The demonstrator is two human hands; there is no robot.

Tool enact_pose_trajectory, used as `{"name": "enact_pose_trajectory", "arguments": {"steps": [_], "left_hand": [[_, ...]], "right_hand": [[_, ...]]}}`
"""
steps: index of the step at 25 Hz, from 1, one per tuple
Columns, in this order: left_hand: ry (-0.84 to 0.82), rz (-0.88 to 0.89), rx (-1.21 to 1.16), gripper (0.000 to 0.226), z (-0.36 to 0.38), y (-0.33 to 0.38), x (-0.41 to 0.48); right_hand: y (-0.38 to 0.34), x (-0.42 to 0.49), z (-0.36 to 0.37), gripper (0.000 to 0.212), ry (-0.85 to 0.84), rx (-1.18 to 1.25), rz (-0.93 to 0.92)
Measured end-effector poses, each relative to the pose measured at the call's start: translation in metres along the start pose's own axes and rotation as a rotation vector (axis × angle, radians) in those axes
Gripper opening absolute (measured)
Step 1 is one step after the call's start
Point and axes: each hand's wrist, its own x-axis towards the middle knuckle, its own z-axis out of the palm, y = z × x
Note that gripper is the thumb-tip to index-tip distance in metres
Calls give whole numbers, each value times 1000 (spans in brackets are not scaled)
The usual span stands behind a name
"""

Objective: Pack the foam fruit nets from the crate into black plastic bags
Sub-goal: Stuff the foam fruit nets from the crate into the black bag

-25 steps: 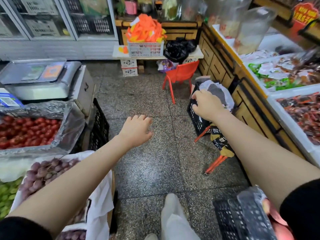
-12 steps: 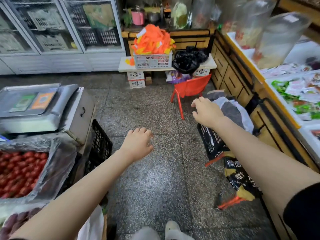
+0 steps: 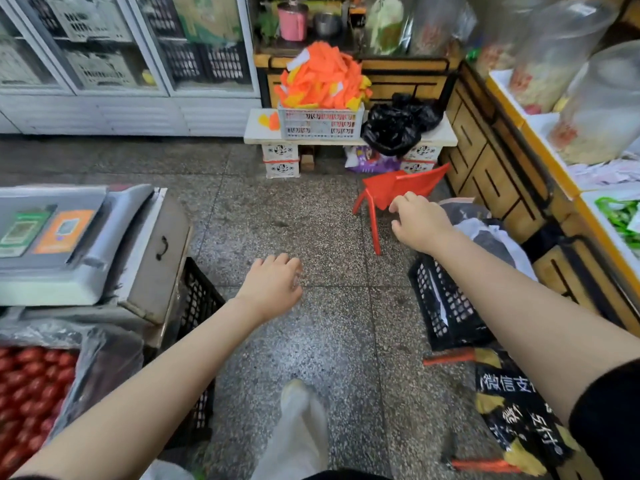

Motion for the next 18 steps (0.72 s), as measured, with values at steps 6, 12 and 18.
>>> {"name": "enact_pose_trajectory", "arguments": {"steps": [6, 12, 18], "left_hand": [[14, 26, 22, 36, -26, -68, 76], [-9, 31, 17, 36, -41, -109, 141], [-38, 21, 21, 36, -52, -135, 227]], "right_hand": [[-37, 96, -12, 29, 22, 3, -9], [-49, 168, -17, 31, -23, 22, -25], [-28, 265, -15, 31, -42, 20, -13]]}}
